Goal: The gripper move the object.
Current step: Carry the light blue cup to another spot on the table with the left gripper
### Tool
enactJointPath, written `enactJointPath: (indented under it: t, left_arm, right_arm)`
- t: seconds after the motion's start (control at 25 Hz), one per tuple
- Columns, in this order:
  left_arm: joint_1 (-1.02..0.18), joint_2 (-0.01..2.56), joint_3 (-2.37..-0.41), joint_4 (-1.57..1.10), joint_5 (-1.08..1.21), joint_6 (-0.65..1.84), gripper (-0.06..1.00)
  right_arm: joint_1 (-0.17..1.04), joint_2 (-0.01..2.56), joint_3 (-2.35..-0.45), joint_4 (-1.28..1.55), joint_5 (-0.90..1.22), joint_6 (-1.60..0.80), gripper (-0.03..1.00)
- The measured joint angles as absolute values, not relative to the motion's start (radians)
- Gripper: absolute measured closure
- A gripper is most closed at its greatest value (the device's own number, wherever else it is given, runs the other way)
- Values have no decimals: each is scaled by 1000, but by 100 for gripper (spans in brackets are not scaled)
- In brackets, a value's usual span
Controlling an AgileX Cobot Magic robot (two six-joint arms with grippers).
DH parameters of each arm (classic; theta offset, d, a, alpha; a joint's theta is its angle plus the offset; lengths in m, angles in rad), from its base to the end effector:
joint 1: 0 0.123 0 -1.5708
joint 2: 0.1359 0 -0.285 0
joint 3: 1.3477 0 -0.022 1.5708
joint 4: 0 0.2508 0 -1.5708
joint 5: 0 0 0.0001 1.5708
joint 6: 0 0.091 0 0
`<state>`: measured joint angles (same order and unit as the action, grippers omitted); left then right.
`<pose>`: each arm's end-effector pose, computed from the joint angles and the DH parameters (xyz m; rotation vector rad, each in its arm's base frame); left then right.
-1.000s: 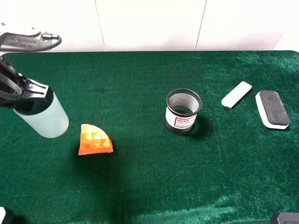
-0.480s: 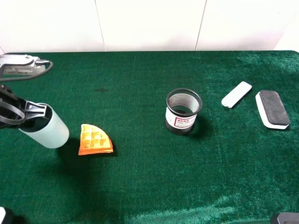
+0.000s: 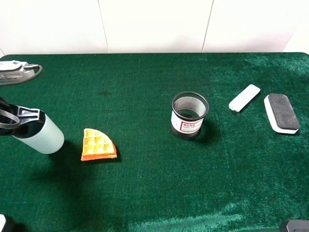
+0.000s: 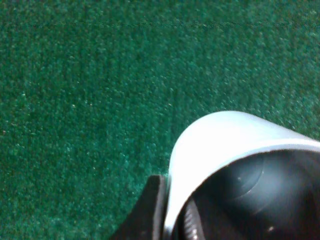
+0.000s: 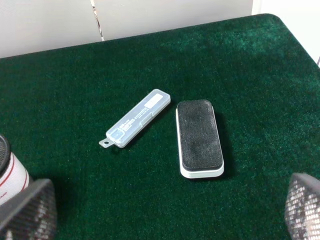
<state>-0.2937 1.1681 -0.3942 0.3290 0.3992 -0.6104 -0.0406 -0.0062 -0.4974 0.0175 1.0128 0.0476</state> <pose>0.1721 -0.0401 0.1768 -0.0583 2.6231 -0.0415 -0.0035 0.0015 0.2805 0.0875 1.9908 0.0253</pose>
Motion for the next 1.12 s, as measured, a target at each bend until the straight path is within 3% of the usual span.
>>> enactJointPath:
  t: [0.8,0.96,1.12]
  left_arm:
    - [-195,1168,-314,333,292,-646,87]
    - [-195,1168,-314,333,286,-661,72]
    - [-195,1168,-314,333,283,-675,50]
  right_arm:
    - [-41,-6,-497,17,1014,48,27]
    - [-41,-6,-497,17,1014,48,27]
    - [-41,-6,-497,17,1014,48,27]
